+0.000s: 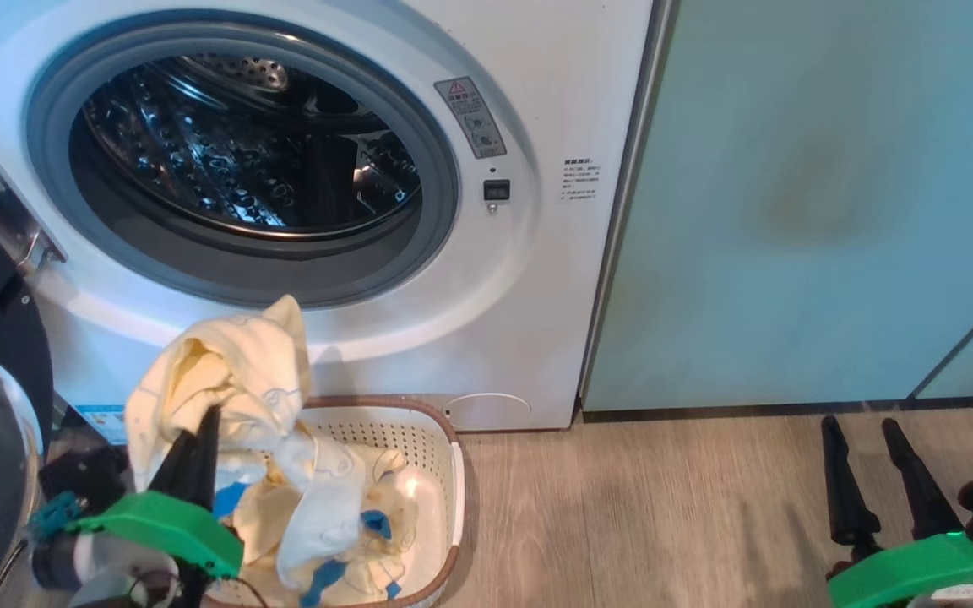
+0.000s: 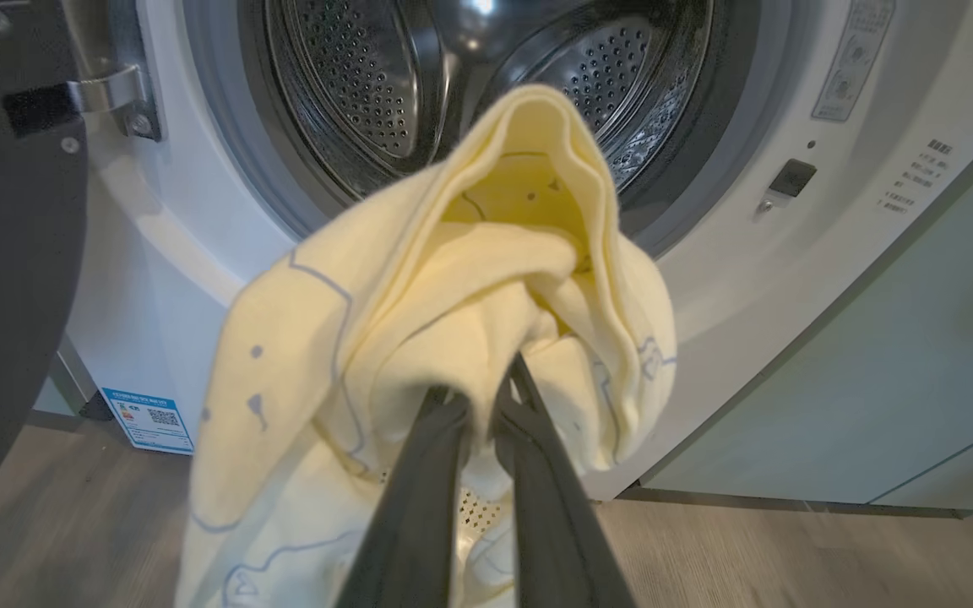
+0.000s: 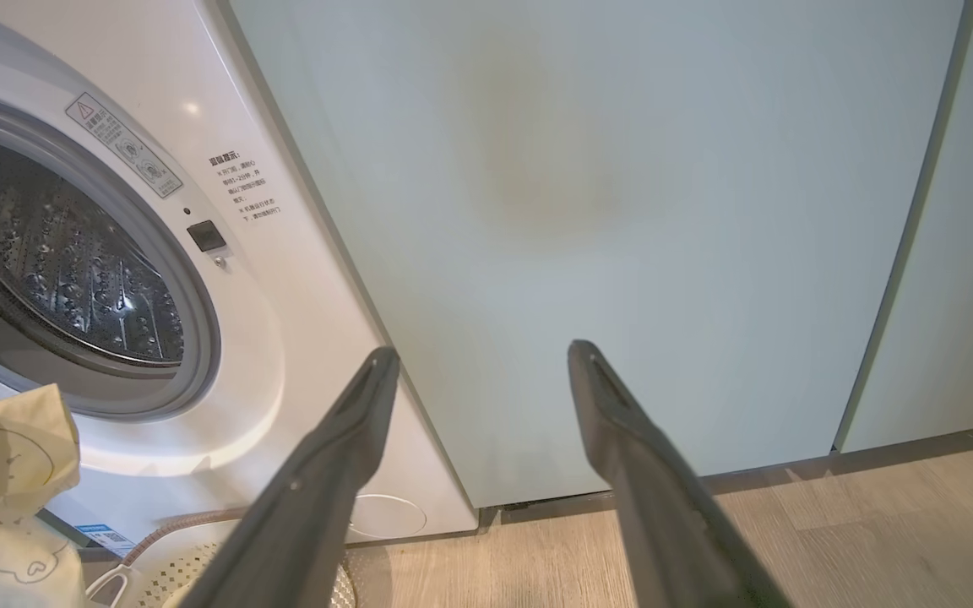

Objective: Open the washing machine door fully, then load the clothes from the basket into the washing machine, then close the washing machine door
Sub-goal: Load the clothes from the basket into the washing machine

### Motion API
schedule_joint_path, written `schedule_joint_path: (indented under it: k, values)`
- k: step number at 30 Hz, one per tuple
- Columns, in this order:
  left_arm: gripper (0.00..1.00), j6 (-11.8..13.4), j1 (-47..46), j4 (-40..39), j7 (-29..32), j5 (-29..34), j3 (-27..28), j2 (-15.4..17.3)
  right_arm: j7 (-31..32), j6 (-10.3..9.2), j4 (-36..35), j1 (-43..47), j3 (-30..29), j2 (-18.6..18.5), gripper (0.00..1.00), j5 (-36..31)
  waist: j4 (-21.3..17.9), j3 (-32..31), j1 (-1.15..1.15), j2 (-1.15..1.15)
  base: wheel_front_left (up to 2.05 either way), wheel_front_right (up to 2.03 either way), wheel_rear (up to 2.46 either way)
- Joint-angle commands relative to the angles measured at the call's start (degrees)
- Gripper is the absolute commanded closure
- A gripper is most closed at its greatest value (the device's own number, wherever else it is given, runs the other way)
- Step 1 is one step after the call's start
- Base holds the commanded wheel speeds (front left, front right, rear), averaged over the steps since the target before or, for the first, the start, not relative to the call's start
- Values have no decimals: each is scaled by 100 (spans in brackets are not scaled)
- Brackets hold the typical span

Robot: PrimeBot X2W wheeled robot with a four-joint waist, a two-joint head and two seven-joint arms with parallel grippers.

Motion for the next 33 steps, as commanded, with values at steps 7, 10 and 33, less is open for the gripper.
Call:
schedule_joint_path:
  k: [7, 10, 33]
  values:
    - [100, 6, -8, -385, -77, 180, 561, 68, -55, 1, -194, -60, 65, -117, 0, -31, 30, -75, 1, 0, 0, 0, 0]
    - [100, 18, -4, -410, -77, 107, 674, 5, -55, 1, -197, -60, 105, -130, 0, -32, 30, -86, 1, 0, 0, 0, 0]
    - [100, 214, -495, -434, 66, 13, 690, -18, -55, 1, -334, -96, 427, -129, 0, -178, -41, 40, 1, 0, 0, 0, 0]
